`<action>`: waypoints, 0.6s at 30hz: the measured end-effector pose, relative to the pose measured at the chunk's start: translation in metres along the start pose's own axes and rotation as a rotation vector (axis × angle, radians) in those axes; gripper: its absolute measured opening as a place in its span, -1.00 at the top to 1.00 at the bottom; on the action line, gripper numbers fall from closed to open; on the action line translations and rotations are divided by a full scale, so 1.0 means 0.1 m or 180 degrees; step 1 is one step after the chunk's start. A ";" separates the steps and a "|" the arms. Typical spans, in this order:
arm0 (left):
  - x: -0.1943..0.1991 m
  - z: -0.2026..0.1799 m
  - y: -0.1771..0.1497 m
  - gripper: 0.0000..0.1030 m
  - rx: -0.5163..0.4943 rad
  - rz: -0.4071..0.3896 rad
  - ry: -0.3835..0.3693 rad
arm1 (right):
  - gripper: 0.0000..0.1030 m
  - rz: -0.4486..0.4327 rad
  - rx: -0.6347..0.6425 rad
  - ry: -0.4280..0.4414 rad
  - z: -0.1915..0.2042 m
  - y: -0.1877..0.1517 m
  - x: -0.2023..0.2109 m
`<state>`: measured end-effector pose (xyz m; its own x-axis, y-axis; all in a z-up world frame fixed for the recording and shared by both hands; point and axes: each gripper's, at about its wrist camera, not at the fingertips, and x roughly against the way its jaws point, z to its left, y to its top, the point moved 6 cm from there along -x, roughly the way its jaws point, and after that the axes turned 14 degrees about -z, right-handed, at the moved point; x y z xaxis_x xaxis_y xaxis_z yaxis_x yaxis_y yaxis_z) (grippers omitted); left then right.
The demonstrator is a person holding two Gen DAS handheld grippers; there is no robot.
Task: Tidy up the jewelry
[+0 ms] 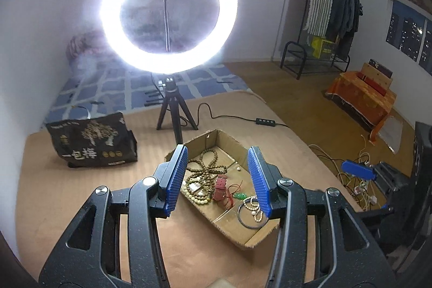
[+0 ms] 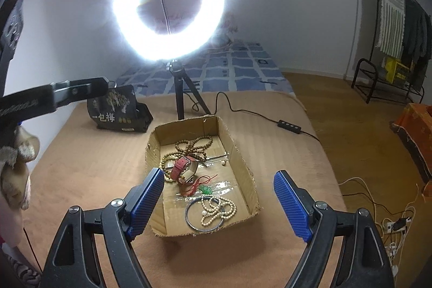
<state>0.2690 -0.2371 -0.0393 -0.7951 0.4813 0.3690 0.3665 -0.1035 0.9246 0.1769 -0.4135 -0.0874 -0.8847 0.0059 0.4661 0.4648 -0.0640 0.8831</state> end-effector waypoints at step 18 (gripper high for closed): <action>1.05 -0.06 -0.35 -0.41 -0.0170 -0.0218 0.0246 | -0.66 -0.0327 -0.0122 -0.0085 0.14 0.05 0.50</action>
<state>0.1697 -0.1881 -0.0324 -0.8531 0.4203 0.3091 0.2855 -0.1198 0.9509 0.1351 -0.3994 -0.0590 -0.9261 0.0408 0.3749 0.3696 -0.0998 0.9238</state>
